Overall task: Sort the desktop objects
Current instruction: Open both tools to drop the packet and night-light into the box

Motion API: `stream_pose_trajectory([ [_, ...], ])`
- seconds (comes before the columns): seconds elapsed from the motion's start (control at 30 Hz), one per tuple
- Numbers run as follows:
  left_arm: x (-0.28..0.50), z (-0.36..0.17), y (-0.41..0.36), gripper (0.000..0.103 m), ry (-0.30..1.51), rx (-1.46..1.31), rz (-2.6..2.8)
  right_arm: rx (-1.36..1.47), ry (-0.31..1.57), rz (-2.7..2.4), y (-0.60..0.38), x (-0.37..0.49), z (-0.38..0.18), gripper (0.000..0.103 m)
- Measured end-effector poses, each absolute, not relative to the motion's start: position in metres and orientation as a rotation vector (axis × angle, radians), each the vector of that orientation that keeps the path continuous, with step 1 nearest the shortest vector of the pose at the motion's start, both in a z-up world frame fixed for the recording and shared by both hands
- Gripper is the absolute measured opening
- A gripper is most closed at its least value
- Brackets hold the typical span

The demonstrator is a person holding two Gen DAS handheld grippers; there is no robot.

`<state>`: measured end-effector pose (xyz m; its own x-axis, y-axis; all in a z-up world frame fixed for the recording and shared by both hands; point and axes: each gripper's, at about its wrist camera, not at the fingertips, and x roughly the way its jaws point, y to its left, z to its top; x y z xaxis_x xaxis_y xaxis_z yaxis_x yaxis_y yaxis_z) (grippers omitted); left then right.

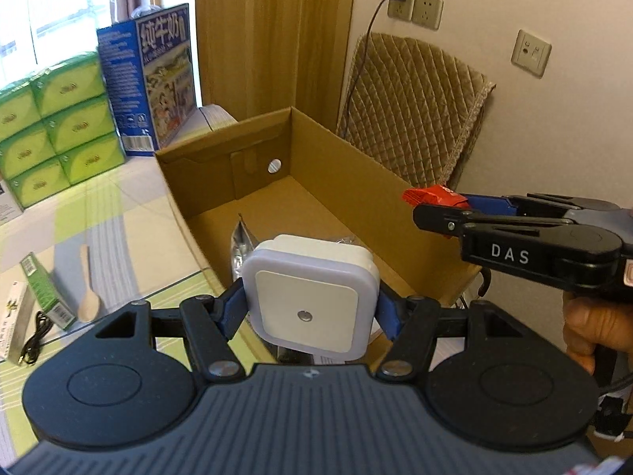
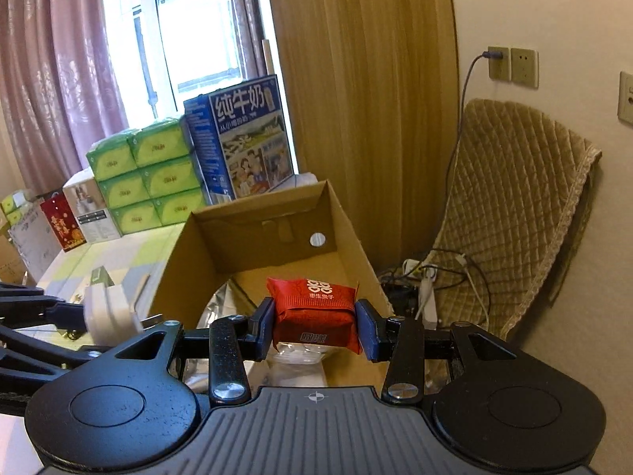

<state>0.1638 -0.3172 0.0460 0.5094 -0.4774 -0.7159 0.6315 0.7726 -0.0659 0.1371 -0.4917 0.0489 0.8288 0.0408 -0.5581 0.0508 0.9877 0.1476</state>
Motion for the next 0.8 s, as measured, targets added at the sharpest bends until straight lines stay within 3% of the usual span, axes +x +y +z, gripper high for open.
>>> stream_pose_trajectory([
  [0.67, 0.178, 0.031, -0.299, 0.073, 0.792, 0.160, -0.642, 0.175, 0.627, 0.027, -0.486, 0.157, 0.036, 0.041],
  [0.73, 0.175, 0.034, -0.293, 0.073, 0.788, 0.156, -0.637, 0.180, 0.627, 0.037, -0.485, 0.158, 0.037, 0.048],
  [0.8, 0.173, 0.036, -0.288, 0.073, 0.783, 0.155, -0.629, 0.194, 0.616, 0.032, -0.486, 0.157, 0.039, 0.068],
])
